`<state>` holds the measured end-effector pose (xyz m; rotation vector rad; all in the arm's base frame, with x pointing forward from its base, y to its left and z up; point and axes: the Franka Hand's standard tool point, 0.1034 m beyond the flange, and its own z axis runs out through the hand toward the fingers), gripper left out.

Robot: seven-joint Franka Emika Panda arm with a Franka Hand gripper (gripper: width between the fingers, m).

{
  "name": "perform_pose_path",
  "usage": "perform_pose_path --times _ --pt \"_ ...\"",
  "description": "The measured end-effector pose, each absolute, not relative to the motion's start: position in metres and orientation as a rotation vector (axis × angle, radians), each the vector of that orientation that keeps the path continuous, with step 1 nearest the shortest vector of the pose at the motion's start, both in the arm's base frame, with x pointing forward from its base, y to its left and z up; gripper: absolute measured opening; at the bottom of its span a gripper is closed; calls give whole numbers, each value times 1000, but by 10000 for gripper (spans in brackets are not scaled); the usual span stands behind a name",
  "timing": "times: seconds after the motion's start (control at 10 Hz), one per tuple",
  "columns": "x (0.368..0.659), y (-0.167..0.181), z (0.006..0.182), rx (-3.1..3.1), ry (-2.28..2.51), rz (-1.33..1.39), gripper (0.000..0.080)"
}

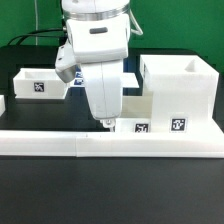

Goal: Assemble drawer

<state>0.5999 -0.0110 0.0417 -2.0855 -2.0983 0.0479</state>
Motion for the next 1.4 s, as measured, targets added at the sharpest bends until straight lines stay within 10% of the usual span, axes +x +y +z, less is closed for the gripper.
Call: perform_pose_path --times 1.4 --pt "603 8 41 -2235 -1987 110 649"
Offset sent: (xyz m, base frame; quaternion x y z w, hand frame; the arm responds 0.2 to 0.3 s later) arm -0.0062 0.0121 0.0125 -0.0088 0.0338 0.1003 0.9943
